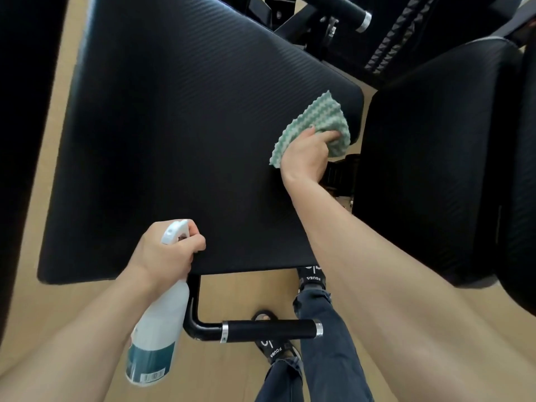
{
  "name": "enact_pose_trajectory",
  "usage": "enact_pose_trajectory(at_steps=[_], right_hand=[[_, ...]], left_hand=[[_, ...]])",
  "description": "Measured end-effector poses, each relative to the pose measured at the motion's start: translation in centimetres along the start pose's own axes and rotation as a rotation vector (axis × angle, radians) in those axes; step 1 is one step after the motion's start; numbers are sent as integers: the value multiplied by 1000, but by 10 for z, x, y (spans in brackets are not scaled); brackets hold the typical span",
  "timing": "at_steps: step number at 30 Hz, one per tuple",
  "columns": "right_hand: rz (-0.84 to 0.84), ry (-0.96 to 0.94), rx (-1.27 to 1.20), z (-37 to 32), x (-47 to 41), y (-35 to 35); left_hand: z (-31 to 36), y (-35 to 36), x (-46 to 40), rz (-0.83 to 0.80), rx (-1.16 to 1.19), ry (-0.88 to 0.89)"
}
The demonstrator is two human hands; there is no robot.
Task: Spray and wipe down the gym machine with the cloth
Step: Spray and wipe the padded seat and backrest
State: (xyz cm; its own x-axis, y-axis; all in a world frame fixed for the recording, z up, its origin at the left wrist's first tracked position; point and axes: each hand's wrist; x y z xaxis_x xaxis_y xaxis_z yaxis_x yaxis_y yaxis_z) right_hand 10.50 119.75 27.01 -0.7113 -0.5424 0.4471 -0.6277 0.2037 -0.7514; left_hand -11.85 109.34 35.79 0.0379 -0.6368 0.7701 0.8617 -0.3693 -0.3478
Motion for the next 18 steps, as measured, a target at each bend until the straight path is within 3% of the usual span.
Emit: enact_pose_trajectory(at_steps=[4,9,14,18], right_hand=[[35,-216,94,27,15,7],[-37,-444,133,86,56,-7],[-18,-672,466,121,60,-31],[-20,-604,531,142,55,-42]], left_hand=[[0,1,0,0,14,2],[2,1,2,10,21,1],[2,2,3,11,31,-1],[1,0,4,8,38,1]])
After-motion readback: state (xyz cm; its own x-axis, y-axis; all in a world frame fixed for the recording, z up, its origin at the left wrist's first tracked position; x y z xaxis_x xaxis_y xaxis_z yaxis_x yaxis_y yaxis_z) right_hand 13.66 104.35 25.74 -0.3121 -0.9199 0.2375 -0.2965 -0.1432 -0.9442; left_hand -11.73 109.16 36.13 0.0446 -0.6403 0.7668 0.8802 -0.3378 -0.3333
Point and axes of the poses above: each hand's wrist, its own x-axis away from the middle knuckle, its own y-axis out of the palm, z = x × y, and after that the axes turned 2 degrees about x, right-handed
